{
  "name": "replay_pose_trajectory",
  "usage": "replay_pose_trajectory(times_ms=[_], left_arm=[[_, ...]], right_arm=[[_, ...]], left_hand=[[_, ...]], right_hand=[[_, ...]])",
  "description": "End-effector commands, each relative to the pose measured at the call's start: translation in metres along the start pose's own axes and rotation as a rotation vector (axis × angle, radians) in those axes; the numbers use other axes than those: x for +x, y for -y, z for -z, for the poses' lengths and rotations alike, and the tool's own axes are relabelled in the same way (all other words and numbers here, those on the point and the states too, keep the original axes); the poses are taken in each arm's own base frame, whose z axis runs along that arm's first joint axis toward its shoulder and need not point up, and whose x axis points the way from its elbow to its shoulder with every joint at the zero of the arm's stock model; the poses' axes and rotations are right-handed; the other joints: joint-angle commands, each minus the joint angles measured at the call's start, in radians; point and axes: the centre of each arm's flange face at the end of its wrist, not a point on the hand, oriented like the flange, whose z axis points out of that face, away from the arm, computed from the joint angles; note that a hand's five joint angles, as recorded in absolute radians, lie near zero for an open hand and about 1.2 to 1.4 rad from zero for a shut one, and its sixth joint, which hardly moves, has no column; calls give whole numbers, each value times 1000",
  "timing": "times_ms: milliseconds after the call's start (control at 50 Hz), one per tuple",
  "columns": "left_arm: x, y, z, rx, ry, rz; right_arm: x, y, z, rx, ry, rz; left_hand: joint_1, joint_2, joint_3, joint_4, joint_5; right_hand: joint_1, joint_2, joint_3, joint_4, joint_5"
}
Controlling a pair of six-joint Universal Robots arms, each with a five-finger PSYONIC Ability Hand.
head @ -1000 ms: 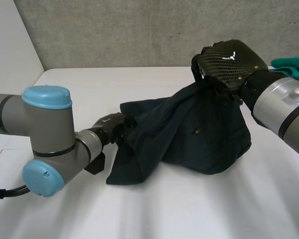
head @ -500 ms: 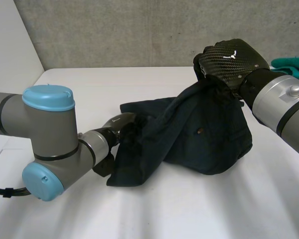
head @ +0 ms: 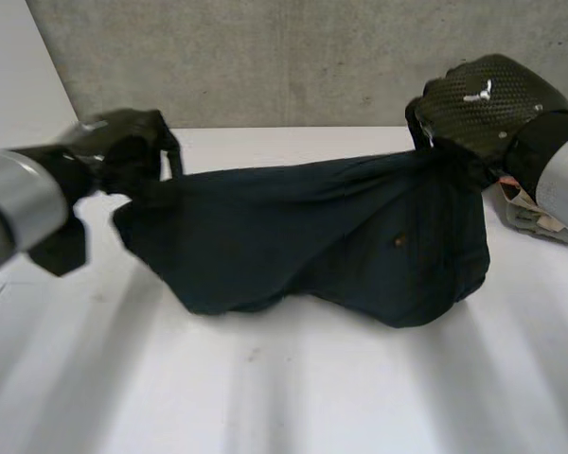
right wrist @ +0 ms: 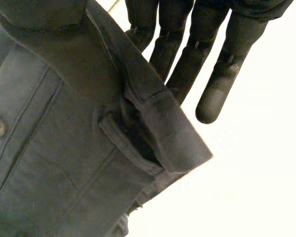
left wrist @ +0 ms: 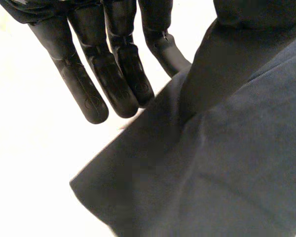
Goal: Fold the laundry.
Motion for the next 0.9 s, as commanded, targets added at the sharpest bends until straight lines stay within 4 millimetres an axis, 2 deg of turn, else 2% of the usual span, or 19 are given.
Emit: replay_pose_trajectory(times_ms=[20, 100, 120, 180, 200, 240, 320, 340, 360, 400, 420, 480, 500, 580, 640, 720, 860, 880, 900], left_arm=[[-9, -21, -4, -170, 33, -97], [-16, -57, -35, -293, 39, -85], [-18, -66, -50, -311, 43, -83], [-24, -75, -76, -288, 55, -92], [-30, -75, -94, -244, 74, -95], [-36, -70, -110, -183, 88, -97], [-48, -36, -143, 53, 121, -122], [-54, -11, -154, 196, 136, -139], [-55, 3, -157, 271, 145, -148], [-59, 34, -159, 422, 159, -158], [-60, 66, -154, 573, 165, -170], [-59, 115, -137, 808, 158, -173], [-55, 141, -123, 939, 137, -162], [-49, 178, -93, 1116, 82, -139], [-49, 179, -89, 1095, 79, -140], [-51, 157, -93, 957, 88, -124], [-66, 78, -109, 645, 150, -87], [-66, 56, -111, 579, 156, -88], [-66, 45, -112, 543, 158, -91]], right_arm=[[-24, -27, -1, -176, 182, 130], [-48, -40, -20, -206, 256, 116], [-54, -48, -32, -214, 250, 97], [-60, -59, -54, -222, 214, 75], [-61, -66, -69, -219, 166, 61], [-59, -68, -83, -202, 110, 51], [-43, -56, -118, -69, -57, 14], [-38, -49, -125, -15, -96, 2], [-24, -32, -138, 109, -183, -22], [-9, -13, -147, 238, -274, -51], [7, 8, -151, 377, -363, -77], [31, 44, -147, 591, -492, -113], [40, 61, -143, 711, -539, -135], [46, 82, -137, 846, -567, -133], [42, 82, -141, 846, -541, -125], [32, 69, -148, 790, -493, -128], [-1, 15, -168, 624, -348, -120], [-11, -1, -173, 582, -306, -118], [-16, -11, -175, 558, -285, -117]], left_hand=[[227, 201, 206, 199, 229], [227, 201, 206, 199, 229], [227, 201, 206, 199, 229], [227, 201, 206, 199, 229], [227, 201, 206, 199, 229], [227, 201, 206, 199, 229], [227, 201, 206, 199, 229], [227, 201, 206, 199, 229], [227, 201, 206, 199, 229], [227, 201, 206, 199, 229], [227, 201, 206, 199, 229], [227, 201, 206, 199, 229], [227, 201, 206, 199, 229], [227, 201, 206, 199, 229], [227, 201, 206, 199, 229], [227, 201, 206, 199, 229], [227, 201, 206, 199, 229], [227, 201, 206, 199, 229], [227, 201, 206, 199, 229]], right_hand=[[292, 225, 211, 197, 232], [292, 225, 211, 197, 232], [292, 225, 211, 197, 232], [292, 225, 211, 197, 232], [292, 225, 211, 197, 232], [292, 225, 211, 197, 232], [292, 225, 211, 197, 232], [292, 225, 211, 197, 232], [292, 225, 211, 197, 232], [292, 225, 211, 197, 232], [292, 225, 211, 197, 232], [292, 225, 211, 197, 232], [292, 225, 211, 197, 232], [292, 225, 211, 197, 232], [292, 225, 211, 197, 232], [292, 225, 211, 197, 232], [292, 225, 211, 197, 232], [292, 225, 211, 197, 232], [292, 225, 211, 197, 232]])
